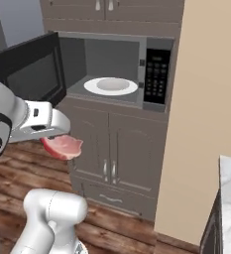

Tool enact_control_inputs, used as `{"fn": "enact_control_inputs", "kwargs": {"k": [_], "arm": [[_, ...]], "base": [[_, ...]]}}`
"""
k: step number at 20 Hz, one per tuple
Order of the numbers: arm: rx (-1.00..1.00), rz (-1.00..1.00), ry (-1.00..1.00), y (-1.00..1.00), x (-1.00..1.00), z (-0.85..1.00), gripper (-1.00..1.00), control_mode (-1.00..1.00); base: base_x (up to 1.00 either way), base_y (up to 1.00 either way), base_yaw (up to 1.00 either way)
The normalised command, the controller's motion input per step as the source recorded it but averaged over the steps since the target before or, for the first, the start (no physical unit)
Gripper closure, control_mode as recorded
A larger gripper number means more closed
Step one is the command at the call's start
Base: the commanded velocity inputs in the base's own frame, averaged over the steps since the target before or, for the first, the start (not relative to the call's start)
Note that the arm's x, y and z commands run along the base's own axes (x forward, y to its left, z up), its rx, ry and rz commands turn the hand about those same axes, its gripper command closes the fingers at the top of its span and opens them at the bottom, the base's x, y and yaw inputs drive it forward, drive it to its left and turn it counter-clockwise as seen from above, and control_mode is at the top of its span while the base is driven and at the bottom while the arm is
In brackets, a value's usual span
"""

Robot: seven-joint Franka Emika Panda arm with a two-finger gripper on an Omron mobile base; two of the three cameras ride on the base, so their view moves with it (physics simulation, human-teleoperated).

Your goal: Transport the steak from the fridge to the microwave and turn on the microwave.

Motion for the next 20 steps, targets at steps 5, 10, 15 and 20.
{"fn": "enact_control_inputs", "kwargs": {"k": [5, 10, 15, 20], "arm": [[0.00, 0.00, 0.00, 0.00, 0.00, 0.00, 1.00, 1.00], [0.00, 0.00, 0.00, 0.00, 0.00, 0.00, 1.00, 1.00], [0.00, 0.00, 0.00, 0.00, 0.00, 0.00, 1.00, 1.00], [0.00, 0.00, 0.00, 0.00, 0.00, 0.00, 1.00, 1.00]], "base": [[0.15, -0.40, 0.05], [0.30, 0.00, 0.03], [0.34, 0.00, 0.06], [0.47, 0.00, 0.13]]}}
